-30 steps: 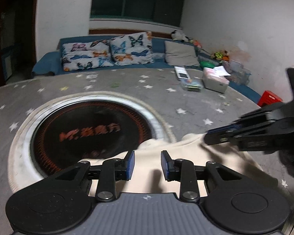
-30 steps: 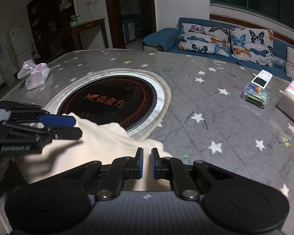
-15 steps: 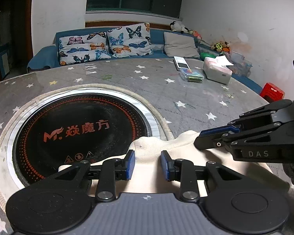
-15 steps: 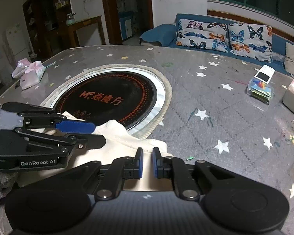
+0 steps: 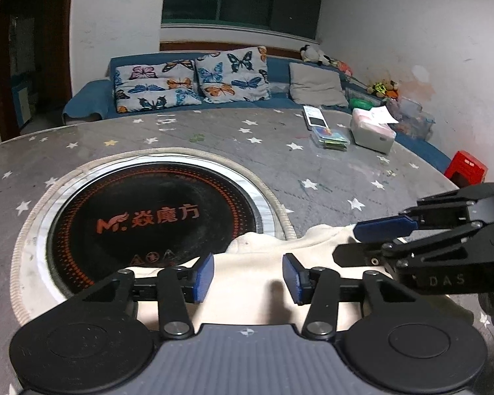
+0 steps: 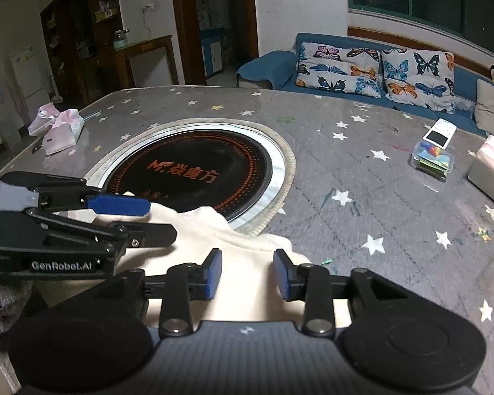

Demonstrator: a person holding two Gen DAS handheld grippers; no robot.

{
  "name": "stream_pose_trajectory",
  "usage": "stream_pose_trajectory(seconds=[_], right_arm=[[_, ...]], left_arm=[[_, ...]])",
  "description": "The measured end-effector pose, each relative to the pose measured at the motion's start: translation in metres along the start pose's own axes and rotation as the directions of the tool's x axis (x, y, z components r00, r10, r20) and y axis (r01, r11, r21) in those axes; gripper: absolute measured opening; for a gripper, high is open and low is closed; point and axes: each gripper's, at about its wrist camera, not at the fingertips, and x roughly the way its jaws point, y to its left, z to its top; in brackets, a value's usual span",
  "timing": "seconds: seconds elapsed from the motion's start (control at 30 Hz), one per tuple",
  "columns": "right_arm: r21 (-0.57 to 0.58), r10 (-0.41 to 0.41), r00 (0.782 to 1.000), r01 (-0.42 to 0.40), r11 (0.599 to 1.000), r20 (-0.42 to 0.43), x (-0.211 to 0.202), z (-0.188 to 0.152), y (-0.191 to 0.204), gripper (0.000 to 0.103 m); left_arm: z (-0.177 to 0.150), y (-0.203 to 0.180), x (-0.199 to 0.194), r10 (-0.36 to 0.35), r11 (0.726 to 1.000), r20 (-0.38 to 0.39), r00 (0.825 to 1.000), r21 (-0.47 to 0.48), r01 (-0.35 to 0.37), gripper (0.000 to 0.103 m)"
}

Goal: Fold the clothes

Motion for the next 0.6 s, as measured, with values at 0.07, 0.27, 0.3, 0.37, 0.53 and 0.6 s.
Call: stream_pose_trajectory(seconds=[0.07,0.27,0.3,0.37,0.53,0.6], right_arm=[[-0.002,-0.001,1.000,0.001,1.000,0.004,-0.004,-0.002,0.003,0.040],[-0.002,-0.001,1.000,0.001,1.000,0.009,-0.012,-0.008,0.010,0.045],[0.001,0.000,1.000,0.000,1.000,0.011,-0.014,-0.010,0.011,0.048],[0.005,0.002,1.000,-0.002,1.000,0.015,-0.017,-0.013,0.013,0.056],[0.011,0.006,1.000,-0.007,1.000,0.024,-0.025,-0.020,0.021,0.063],[0.013,0.006,1.000,-0.006,1.000,0.028,-0.029,-0.024,0.023,0.067]], left_arm=[[-0.001,0.000,-0.004,0.009,1.000,0.003,1.000,-0.003,-0.009,0.055],[-0.006,0.000,-0.016,0.027,1.000,0.009,1.000,-0.012,-0.027,0.061],[-0.007,0.000,-0.018,0.029,0.999,0.010,1.000,-0.013,-0.029,0.064],[-0.010,0.000,-0.022,0.034,0.999,0.011,0.999,-0.017,-0.033,0.067],[-0.017,-0.004,-0.032,0.046,0.999,0.011,0.999,-0.024,-0.046,0.075],[-0.019,-0.005,-0.037,0.046,0.999,0.018,0.999,-0.029,-0.046,0.079]])
